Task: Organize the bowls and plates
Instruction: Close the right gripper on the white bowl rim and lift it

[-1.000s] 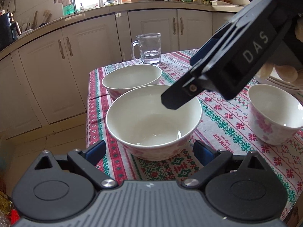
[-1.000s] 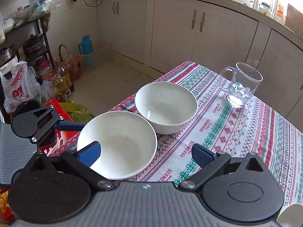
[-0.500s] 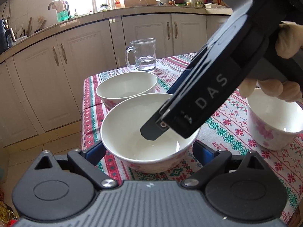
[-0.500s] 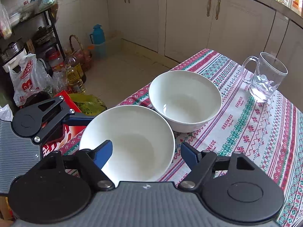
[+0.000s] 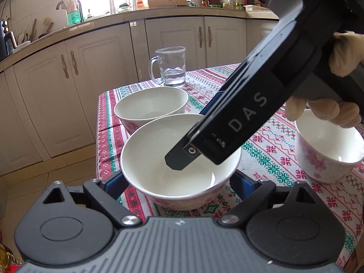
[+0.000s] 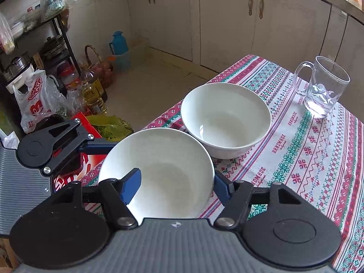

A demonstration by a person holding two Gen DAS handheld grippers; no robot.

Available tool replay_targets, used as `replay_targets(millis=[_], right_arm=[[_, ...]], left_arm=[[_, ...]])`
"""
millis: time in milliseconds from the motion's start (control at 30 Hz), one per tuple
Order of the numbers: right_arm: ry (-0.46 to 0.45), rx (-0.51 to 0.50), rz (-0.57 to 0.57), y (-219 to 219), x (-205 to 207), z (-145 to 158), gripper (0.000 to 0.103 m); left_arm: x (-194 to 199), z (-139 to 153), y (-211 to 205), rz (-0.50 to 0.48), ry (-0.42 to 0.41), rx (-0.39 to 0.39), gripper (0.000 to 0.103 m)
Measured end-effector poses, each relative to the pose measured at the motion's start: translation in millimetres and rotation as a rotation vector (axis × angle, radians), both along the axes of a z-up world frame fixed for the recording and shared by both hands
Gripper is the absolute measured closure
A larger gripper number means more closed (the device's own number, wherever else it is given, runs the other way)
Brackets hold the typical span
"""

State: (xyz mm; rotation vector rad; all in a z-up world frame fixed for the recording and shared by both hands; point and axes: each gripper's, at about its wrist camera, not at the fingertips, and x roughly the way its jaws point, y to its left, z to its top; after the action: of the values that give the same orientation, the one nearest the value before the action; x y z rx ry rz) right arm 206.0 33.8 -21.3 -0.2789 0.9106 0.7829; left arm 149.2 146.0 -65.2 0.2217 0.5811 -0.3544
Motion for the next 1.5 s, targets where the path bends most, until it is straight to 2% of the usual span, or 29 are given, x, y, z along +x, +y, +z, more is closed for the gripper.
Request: replay_targets(millis=[267,633,867,1200,1500], right_arm=[[0.006,0.014,-0.004,-7.2,-5.1,8.0,0.030],[-0.018,0.031,-0.004,-38.2,-33.7,42.1,0.030],[-0.047,0.041,-0.044,-68.8,-56.3,63.6,0.030],[-0.074,0.026,-0.140,-120.5,-82.1,71.2,0.030],[-0.048,0.025,-0.195,-152.5,-93.5,60.4,0.030]], left_arm=[[-5.5,14.0,-5.7,-0.012,0.006,0.005,0.009],[-29.4,47.0,-28.8,-0.059,0.018,-0.009,0.009],[-41.5,62.6,-51.6,-0.116,0.010,-0.022,0.009],[-48.4,64.2,-95.1,-0.216,0.005,-0.029,0.009],[-52.3,53.3,-120.1,-0.258,0.044,-0.026,0.009]])
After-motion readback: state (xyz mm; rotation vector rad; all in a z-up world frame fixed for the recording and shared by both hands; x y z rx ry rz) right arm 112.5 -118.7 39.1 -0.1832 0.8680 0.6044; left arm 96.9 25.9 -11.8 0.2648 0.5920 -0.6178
